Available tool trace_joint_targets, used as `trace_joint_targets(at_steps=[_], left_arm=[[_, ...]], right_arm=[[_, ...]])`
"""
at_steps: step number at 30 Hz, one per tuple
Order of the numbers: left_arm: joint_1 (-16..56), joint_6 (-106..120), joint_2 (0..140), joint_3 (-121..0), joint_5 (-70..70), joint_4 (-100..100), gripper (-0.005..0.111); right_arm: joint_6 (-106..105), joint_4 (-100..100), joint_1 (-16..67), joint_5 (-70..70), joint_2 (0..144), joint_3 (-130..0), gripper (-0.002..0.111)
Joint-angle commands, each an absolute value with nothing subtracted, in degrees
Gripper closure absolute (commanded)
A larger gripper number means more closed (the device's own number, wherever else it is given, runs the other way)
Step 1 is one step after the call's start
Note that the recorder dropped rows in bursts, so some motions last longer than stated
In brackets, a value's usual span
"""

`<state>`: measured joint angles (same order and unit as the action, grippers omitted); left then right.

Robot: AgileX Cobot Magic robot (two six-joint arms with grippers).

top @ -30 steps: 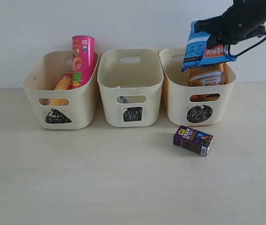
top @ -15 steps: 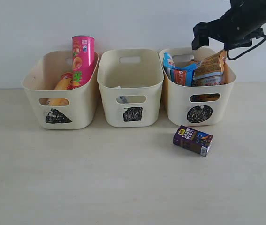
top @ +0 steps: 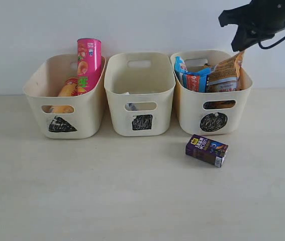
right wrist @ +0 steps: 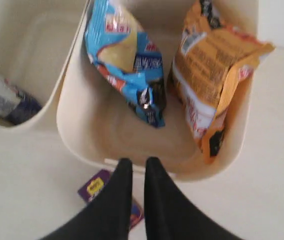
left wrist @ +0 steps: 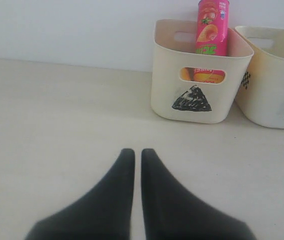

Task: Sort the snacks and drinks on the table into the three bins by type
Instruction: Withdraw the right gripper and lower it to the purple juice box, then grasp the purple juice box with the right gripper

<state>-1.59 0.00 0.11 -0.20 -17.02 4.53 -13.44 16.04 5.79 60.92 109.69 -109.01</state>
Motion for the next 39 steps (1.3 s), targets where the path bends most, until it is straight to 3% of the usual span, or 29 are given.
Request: trace_joint_targets(at_steps=[1,11,18,28,31,33,36,37,39], left_arm=[[-1.72,0.00,0.00,0.00,-16.55,5.18,0.103],[-1.72,0.00,0.00,0.00,-16.55,5.18,0.103],[-1.72,0.00,0.00,0.00,-16.50,5.18,0.103],[-1.72,0.00,0.00,0.00,-16.50,5.18,0.103],[-1.72,0.00,0.00,0.00,-16.50,5.18,0.103],[-1.72,0.00,0.00,0.00,-16.50,5.18,0.103],[-1.72,0.00,0.00,0.00,-16.50,5.18,0.103],[-1.72,0.00,0.00,0.00,-16.50,5.18,0.103],[-1.72,0.00,0.00,0.00,-16.50,5.18,0.103]], right_arm=[[-14.10,15.07,5.67,69.96,107.63,-108.68,0.108],[-16.35,15.64,5.78,69.96,95.48,-92.59,0.108],[-33.04,22.68,5.78,66.51,88.96,-76.61,0.108],[-49.23,20.38,14.04,47.83,87.58,-58.32,0.107],[-48.38,18.30,15.33,42.96,87.58,-57.76,0.090],[-46.67,17.88,15.33,39.41,87.58,-57.76,0.071],[-43.54,16.10,15.33,35.84,88.36,-57.76,0.034],[-43.44,15.81,15.33,35.36,88.96,-57.76,0.028],[-43.58,15.67,15.33,34.91,90.78,-57.76,0.029]])
